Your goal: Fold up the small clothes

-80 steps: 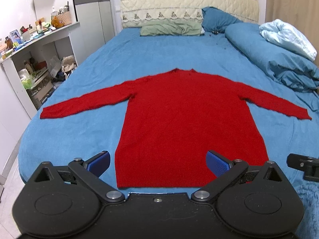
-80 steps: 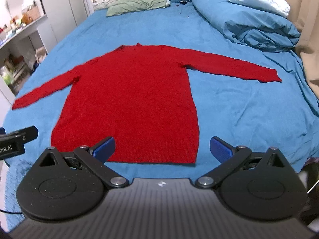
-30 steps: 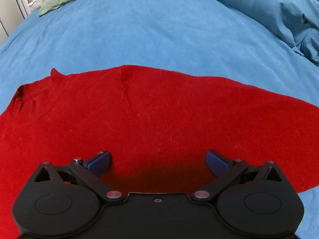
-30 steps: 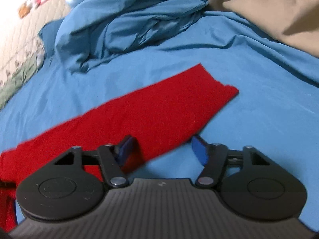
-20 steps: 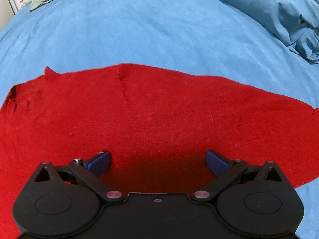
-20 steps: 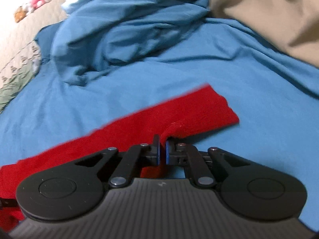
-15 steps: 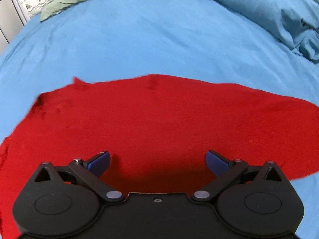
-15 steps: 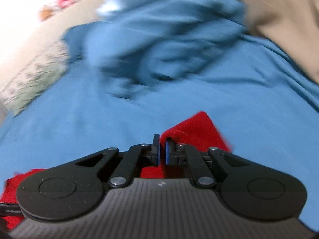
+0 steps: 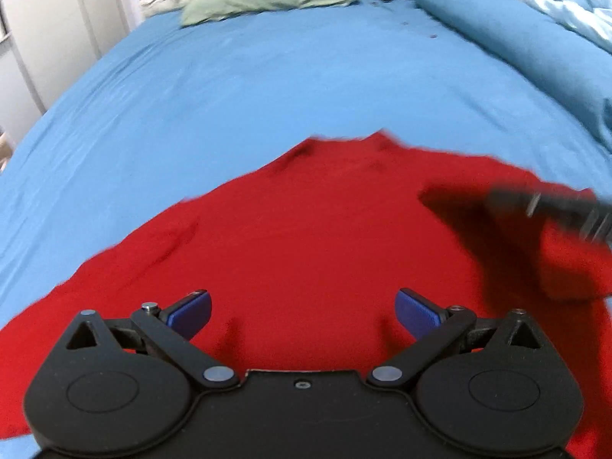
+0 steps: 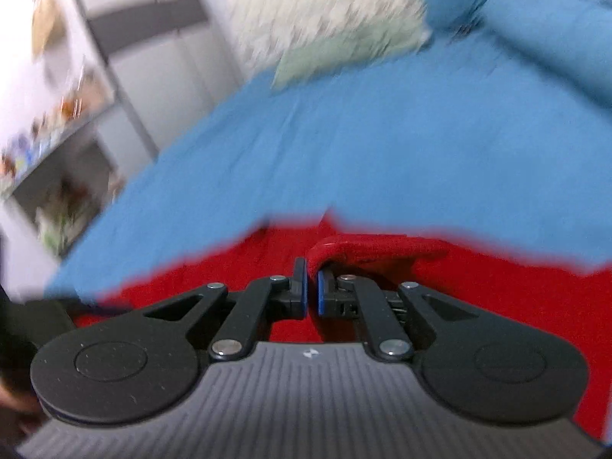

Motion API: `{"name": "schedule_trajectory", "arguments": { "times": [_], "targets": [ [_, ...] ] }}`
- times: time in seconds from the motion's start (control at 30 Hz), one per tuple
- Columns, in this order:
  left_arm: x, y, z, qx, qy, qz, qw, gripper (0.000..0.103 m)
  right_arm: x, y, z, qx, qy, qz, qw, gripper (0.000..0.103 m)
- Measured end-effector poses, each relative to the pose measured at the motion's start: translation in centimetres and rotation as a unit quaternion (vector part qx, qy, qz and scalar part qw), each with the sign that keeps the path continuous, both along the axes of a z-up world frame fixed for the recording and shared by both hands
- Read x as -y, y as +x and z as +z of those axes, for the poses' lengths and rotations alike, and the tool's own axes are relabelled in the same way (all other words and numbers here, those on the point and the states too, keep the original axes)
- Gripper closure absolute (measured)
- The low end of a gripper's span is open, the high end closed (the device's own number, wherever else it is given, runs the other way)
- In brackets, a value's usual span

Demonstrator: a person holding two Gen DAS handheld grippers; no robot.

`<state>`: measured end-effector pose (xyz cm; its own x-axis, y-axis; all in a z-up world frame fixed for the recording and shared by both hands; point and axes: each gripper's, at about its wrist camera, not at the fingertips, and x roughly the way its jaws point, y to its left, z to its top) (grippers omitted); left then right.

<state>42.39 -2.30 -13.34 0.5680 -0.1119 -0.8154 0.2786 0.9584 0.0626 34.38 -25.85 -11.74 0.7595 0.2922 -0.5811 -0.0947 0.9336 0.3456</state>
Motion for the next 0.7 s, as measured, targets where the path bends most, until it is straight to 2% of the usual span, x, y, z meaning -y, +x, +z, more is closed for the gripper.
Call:
{"name": "schedule_trajectory", "arguments": {
  "times": [0.1,0.17,0.23,0.3,0.37,0.4,0.5,0.6,0.67,0.7],
  "targets": [
    [-2.5,-0.5,-1.0,-0.001,0.006,0.006,1.0,0.0,-2.8,0.0,-4.3,-0.034,-0.018,0.021,0.999,0.081],
    [-3.3,-0.6,-1.2,0.0,0.001,0.002,1.0,0.0,-3.7,-0.7,-5.3,-0.031,-0.028,0.026,0.999,0.079],
    [-2.7,-0.8,-1.1,0.004,-0.005,-0.004,1.0,0.0,-3.3,-1.3,-5.1,-0.025,-0.023,0.027,0.999,0.067],
    [-2.2,-0.8,-1.1,0.009,-0.011,-0.014,0.9998,0.0,-2.9,-1.8,-4.4,-0.023,-0.013,0.031,0.999,0.032],
    [-0.6,-1.3,-0.6,0.021,-0.019,-0.033,0.9991,0.0,-1.6,-3.5,-3.1,-0.007,-0.025,0.02,0.999,0.011],
    [0.3,-1.5,-0.4,0.029,-0.022,-0.044,0.9984,0.0,-0.9,-4.3,-2.5,0.004,-0.037,0.012,0.999,0.004],
    [3.7,-2.3,0.4,0.056,-0.021,-0.089,0.9942,0.004,1.8,-5.9,-1.4,0.008,-0.079,-0.011,0.997,0.003],
    [7.5,-2.7,0.4,0.069,-0.025,-0.137,0.9879,0.009,4.8,-7.8,-1.0,-0.006,-0.096,-0.046,0.994,0.003],
    [9.7,-2.3,-0.4,0.063,-0.023,-0.155,0.9856,0.026,6.7,-9.3,-1.2,-0.015,-0.095,-0.067,0.993,0.003],
    [10.6,-2.1,-0.8,0.059,-0.02,-0.16,0.9851,0.031,7.6,-10.0,-1.5,-0.02,-0.092,-0.075,0.993,0.003]
  ]
}}
